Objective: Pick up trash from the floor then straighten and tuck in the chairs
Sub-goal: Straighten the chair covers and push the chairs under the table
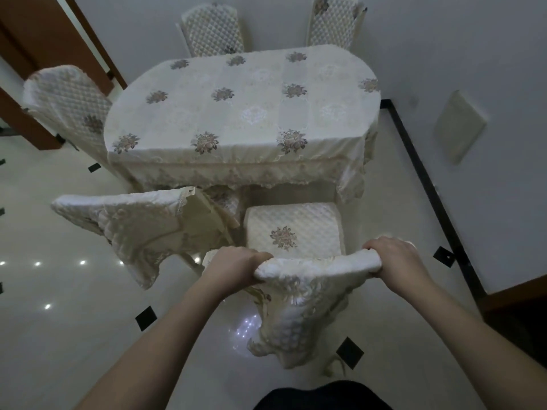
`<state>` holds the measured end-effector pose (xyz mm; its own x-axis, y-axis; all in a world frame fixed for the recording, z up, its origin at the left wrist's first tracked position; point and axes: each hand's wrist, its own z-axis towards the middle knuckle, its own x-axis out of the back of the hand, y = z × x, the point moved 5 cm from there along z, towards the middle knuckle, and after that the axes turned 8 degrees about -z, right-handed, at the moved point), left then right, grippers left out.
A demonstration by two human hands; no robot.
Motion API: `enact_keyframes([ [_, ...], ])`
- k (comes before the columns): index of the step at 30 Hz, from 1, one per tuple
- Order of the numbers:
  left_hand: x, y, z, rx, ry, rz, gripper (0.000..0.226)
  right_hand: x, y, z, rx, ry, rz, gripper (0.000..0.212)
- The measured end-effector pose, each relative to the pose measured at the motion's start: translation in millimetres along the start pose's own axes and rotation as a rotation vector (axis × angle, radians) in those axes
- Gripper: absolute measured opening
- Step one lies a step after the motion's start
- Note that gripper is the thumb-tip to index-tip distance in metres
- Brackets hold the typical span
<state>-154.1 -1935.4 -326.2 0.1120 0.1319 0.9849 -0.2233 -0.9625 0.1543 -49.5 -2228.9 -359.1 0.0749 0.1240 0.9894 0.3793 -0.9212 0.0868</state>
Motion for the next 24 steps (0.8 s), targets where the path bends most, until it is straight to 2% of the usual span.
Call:
enact_keyframes([
  [11,32,-32,50,0.095,-0.03,-0.024,0.033,28,-10,35,-0.011,0.127,0.138,0.029],
  [16,39,-46,62,0.081,0.019,-0.018,0.033,36,-19,56,0.016,0.099,0.144,0.035],
  [21,41,-58,67,0.031,0.143,0.029,0.027,38,-21,70,0.034,0.174,0.164,0.033],
  [24,43,-63,73,0.039,0.16,0.056,0.027,42,-19,81,0.025,0.143,0.145,0.03],
])
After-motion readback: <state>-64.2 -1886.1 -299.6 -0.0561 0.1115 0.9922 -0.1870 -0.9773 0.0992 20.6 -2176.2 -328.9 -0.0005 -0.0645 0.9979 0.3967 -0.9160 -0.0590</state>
